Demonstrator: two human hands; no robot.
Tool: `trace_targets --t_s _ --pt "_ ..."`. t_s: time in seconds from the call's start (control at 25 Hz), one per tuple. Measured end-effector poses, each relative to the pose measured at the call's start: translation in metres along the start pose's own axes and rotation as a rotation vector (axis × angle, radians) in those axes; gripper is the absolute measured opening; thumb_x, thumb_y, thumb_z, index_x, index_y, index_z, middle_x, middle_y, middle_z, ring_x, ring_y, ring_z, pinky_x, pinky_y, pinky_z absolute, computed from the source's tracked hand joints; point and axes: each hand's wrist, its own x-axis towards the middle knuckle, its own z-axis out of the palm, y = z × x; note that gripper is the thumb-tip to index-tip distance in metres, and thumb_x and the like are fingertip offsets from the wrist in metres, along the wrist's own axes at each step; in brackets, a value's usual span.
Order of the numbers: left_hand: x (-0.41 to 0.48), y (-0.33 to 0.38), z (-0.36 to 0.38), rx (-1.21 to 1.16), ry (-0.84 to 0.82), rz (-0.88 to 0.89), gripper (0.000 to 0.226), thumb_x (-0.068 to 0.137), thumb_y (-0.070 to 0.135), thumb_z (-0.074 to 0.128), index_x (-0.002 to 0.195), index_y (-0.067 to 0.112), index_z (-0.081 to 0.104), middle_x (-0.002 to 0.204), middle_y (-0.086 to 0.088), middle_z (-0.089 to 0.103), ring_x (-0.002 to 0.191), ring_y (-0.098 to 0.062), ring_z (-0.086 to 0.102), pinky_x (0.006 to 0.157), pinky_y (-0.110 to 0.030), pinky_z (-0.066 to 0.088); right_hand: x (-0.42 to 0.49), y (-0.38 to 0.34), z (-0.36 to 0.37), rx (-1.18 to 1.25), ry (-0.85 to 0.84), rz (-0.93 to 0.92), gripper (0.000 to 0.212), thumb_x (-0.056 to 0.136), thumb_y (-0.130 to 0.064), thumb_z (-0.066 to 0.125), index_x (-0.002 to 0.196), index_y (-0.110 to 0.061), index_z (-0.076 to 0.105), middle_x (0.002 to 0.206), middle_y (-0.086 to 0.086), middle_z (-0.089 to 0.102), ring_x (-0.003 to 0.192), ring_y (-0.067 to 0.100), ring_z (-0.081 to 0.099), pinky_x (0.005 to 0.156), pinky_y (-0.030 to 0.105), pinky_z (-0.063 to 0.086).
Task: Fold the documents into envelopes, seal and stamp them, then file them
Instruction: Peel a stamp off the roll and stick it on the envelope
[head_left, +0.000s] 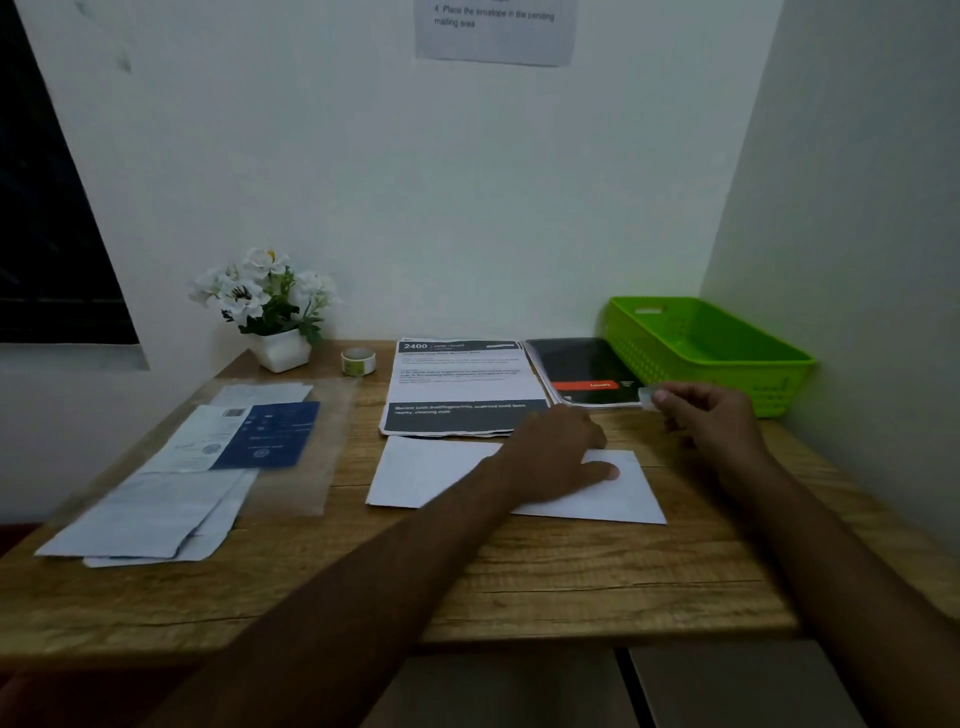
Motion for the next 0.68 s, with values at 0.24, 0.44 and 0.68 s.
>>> trace_targets --t_s 0.24,0.44,0.68 --pt "0.028 -0.002 -0.001 -0.275 -0.087 -0.171 0.039 0.073 0.039 0.077 0.106 0.019 0.069 0.092 0.008 0.059 0.084 -0.008 0.054 0.067 -0.019 0.040 -0.009 0.010 -0.004 -0.098 -0.199 0.054 0.009 0.086 -0.017 0.070 0.078 -0.022 0.070 0.073 -0.002 0.069 0.057 0.004 0.058 0.053 0.017 0.044" --pt "0.030 -0.007 0.014 -0.460 0.055 -0.280 0.020 0.068 0.031 0.082 0.084 0.022 0.073 0.068 0.017 0.059 0.061 0.004 0.053 0.054 -0.015 0.038 -0.011 0.013 0.000 -0.100 -0.244 0.038 0.006 0.079 -0.018 0.078 0.080 -0.023 0.074 0.074 -0.004 0.074 0.062 0.002 0.065 0.053 0.014 0.046" --pt "0.027 -0.005 0.014 -0.629 0.107 -0.333 0.014 0.078 0.020 0.073 0.065 0.022 0.067 0.061 0.006 0.061 0.057 -0.006 0.053 0.057 -0.024 0.041 -0.013 0.012 0.002 -0.083 -0.254 0.044 0.006 0.076 -0.020 0.080 0.078 -0.018 0.075 0.070 -0.002 0.075 0.060 0.003 0.063 0.052 0.014 0.047"
